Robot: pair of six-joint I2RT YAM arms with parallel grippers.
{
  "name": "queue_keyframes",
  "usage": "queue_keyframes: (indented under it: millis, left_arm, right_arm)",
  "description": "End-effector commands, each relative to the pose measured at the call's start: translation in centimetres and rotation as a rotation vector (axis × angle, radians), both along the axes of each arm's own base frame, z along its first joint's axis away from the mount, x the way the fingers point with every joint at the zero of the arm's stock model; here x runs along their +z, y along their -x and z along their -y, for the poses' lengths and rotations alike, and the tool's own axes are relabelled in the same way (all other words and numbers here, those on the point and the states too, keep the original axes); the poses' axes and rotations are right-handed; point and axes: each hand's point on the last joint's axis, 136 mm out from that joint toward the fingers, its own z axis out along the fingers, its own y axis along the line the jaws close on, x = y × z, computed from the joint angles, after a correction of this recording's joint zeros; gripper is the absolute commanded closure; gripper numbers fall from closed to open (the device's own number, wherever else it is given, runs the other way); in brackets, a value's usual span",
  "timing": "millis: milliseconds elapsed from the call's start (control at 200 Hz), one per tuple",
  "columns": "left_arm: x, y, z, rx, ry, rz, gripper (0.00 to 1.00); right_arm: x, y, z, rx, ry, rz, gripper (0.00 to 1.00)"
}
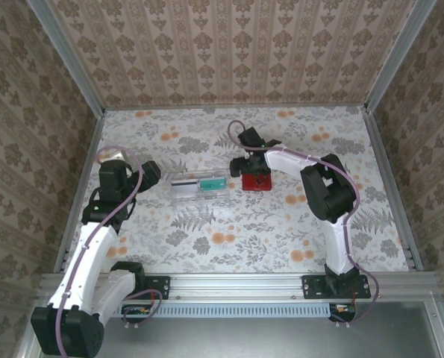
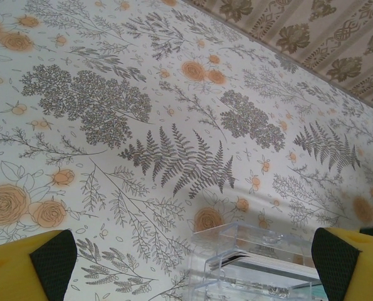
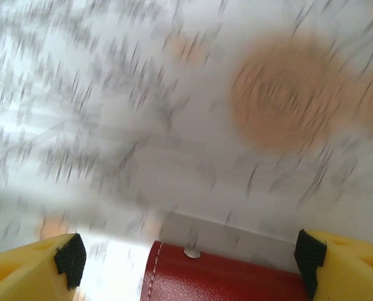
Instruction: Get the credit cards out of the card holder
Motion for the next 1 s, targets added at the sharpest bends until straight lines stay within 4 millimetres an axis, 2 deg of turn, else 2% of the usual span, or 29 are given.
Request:
queue_keyframes:
  millis: [0, 135, 235, 315, 425, 475, 605, 700, 815, 890, 995]
  left_arm:
    - [1.0, 0.4, 0.1, -0.002, 0.004, 0.023, 0.00]
    - [1.3, 0.7, 0.2, -0.005, 0.002, 0.028, 0.00]
    - [1.3, 0.9, 0.3, -0.005, 0.001, 0.034, 0.00]
    - [1.2, 1.0, 0.4, -0.005, 0.005, 0.035, 0.00]
    - [1.5, 1.2, 0.5, -0.009, 0.010, 0.035, 0.00]
    - [1.6, 1.4, 0.5, -0.011, 0.007, 0.033, 0.00]
    - [2.0, 2.0, 0.2, -0.004, -0.010, 0.043, 0.00]
    - [2.3, 2.4, -0.1, 0.001, -0.023, 0.056, 0.00]
    - [2.6, 2.6, -0.3, 0.005, -0.035, 0.066, 0.00]
    - [2.5, 2.5, -0.3, 0.008, -0.036, 0.066, 0.00]
    - [2.3, 2.2, -0.2, 0.004, -0.031, 0.059, 0.00]
  right_arm:
    - [0.9, 3.3, -0.8, 0.045, -0.044, -0.010, 0.10]
    - [1.2, 7.4, -0.5, 0.086, -0.048, -0.015, 0.12]
    - [1.8, 8.9, 0.4, 0.068, -0.049, 0.006, 0.13]
    - [2.8, 8.4, 0.9, 0.046, -0.038, 0.050, 0.16]
    - [3.3, 6.8, 0.7, 0.022, -0.019, 0.081, 0.26]
    - [3.1, 6.0, 0.5, 0.015, -0.017, 0.080, 0.32]
    - [2.2, 3.9, -0.5, 0.014, 0.008, 0.057, 0.35]
    - [1.4, 3.0, -1.4, 0.021, 0.013, 0.027, 0.44]
    - [0.9, 3.3, -2.4, 0.038, -0.018, 0.001, 0.53]
    - [0.6, 4.0, -2.6, 0.045, -0.025, -0.011, 0.63]
    - [0.1, 5.6, -2.2, 0.051, -0.025, -0.035, 0.66]
